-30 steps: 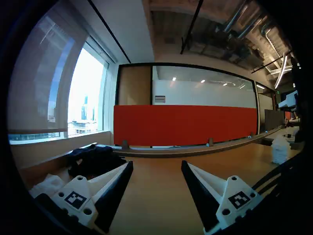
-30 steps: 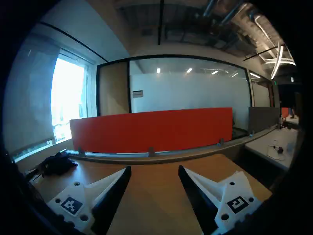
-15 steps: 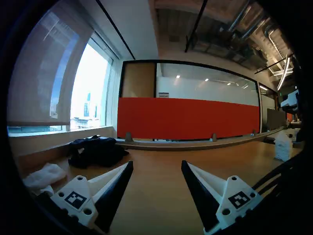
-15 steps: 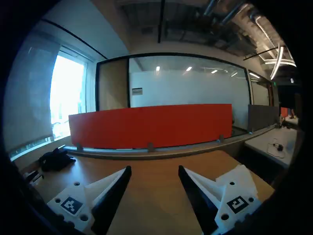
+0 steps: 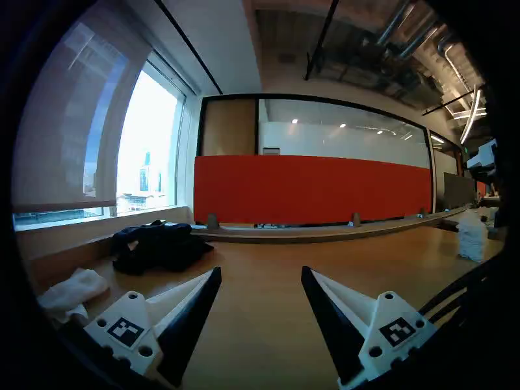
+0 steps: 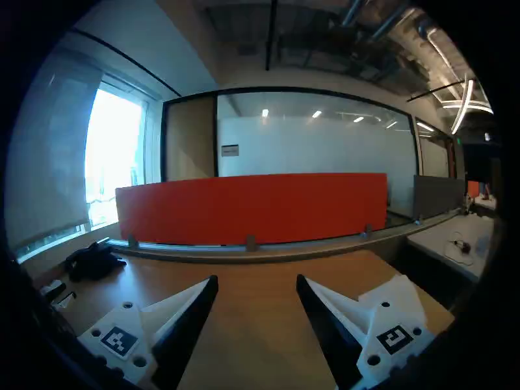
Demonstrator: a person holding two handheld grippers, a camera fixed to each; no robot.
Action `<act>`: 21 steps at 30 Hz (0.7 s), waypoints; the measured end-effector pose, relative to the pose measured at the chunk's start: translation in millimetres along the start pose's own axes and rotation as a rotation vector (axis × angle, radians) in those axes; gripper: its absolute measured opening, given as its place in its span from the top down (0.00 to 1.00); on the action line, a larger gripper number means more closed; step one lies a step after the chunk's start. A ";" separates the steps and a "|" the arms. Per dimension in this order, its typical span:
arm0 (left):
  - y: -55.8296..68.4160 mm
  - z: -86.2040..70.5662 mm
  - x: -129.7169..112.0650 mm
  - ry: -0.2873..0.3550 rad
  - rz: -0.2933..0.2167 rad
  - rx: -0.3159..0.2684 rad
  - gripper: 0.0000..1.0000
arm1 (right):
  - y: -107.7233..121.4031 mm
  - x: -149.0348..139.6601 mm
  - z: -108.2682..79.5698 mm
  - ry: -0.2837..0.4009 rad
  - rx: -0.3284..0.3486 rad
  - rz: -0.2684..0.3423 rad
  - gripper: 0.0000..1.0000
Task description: Fold towel
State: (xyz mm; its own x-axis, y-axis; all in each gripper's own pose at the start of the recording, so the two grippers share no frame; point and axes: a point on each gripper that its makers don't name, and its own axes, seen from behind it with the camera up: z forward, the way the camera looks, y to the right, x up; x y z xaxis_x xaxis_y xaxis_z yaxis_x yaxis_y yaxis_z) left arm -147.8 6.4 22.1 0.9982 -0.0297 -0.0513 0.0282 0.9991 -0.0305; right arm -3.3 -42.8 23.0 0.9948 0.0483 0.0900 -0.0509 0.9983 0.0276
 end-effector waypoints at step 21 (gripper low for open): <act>1.3 2.8 -5.1 -0.012 0.016 0.001 0.07 | 5.8 9.4 -1.1 0.043 0.025 -0.002 0.07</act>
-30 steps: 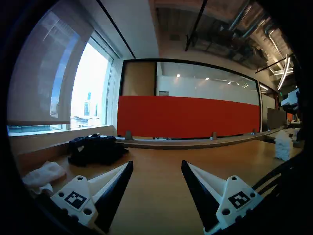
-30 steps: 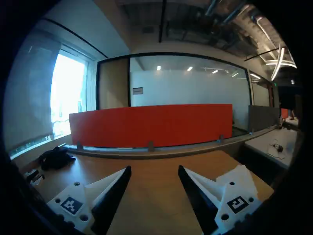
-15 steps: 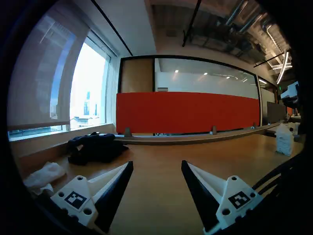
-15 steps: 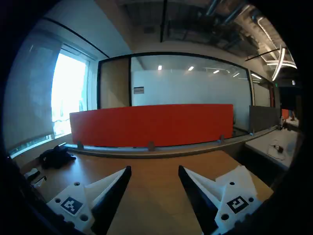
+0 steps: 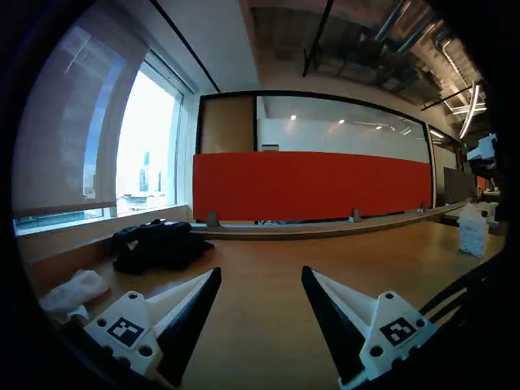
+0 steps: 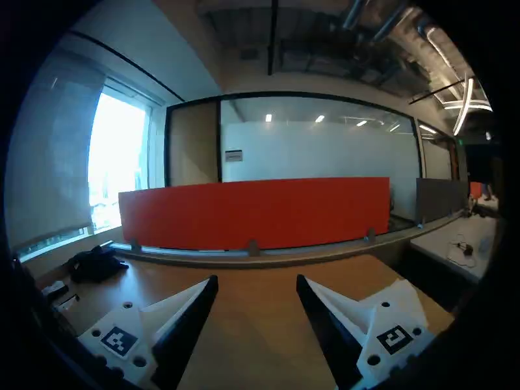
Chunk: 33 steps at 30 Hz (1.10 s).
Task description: Fold towel
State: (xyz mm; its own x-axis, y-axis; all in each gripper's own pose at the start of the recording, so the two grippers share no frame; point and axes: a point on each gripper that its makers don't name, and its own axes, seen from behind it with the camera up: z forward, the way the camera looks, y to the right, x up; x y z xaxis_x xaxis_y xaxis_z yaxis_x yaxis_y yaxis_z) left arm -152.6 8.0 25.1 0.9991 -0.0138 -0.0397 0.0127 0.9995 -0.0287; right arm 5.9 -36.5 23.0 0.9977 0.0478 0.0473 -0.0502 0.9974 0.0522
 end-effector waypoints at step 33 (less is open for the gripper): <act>0.8 -0.5 -0.9 -0.001 0.001 0.000 0.06 | 41.6 -103.1 9.3 0.041 -0.027 0.008 0.06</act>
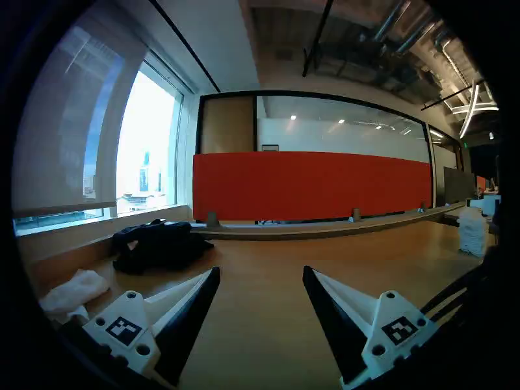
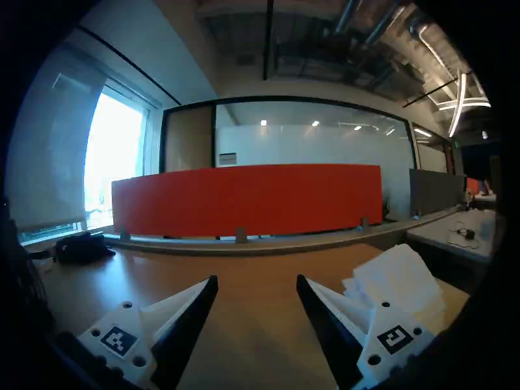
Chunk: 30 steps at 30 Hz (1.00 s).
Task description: Fold towel
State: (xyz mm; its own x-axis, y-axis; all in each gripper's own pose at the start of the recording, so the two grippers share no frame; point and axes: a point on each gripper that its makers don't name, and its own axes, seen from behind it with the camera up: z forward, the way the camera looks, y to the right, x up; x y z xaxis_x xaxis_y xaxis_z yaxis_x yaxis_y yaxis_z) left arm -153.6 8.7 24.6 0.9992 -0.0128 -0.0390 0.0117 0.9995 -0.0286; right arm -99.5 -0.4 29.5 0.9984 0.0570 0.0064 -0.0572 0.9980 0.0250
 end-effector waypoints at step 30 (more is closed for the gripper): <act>0.1 0.1 -0.1 0.000 0.000 0.000 0.06 | 11.8 -31.3 -4.1 0.019 0.003 -0.010 0.06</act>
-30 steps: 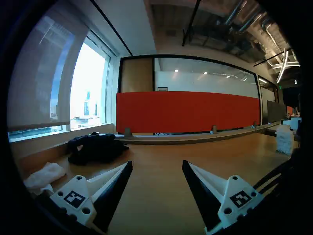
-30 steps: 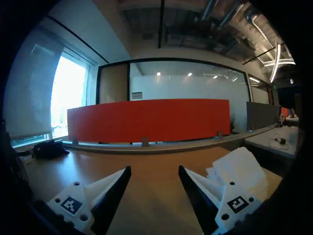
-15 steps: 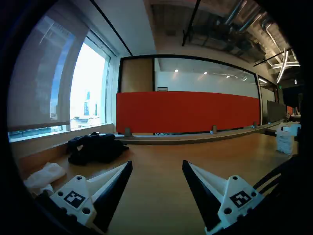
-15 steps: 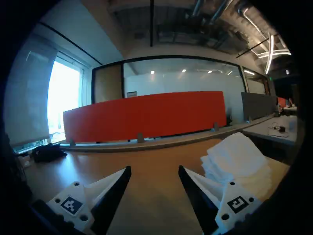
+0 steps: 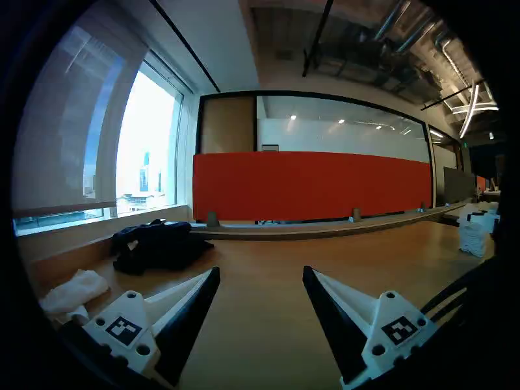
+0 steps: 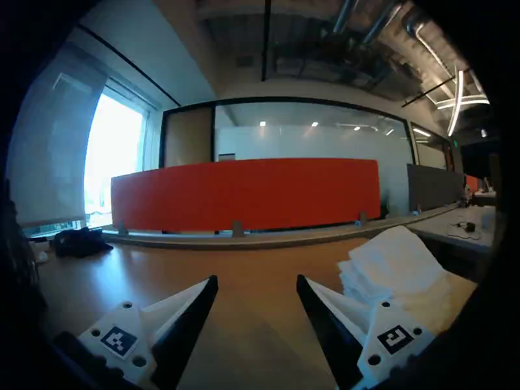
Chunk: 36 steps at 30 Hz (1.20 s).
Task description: Fold towel
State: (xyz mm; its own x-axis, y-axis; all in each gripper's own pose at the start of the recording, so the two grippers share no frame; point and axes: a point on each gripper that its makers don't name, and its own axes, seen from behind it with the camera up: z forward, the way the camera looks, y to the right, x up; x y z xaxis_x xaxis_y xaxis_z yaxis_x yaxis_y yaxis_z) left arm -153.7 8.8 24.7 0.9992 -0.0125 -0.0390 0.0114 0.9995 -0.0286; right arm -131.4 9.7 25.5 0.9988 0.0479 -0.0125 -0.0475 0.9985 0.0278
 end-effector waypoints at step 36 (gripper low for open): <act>0.7 0.3 0.1 0.000 0.000 0.000 0.06 | -6.0 -2.2 -1.8 0.005 0.002 -0.044 0.05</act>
State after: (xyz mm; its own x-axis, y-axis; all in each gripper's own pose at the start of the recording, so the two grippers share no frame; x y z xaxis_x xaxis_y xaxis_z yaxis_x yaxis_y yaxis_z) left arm -153.6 9.5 24.9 0.9992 -0.0124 -0.0390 0.0113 0.9995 -0.0287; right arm -133.3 3.7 23.6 0.9998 0.0035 -0.0189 -0.0030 0.9996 0.0294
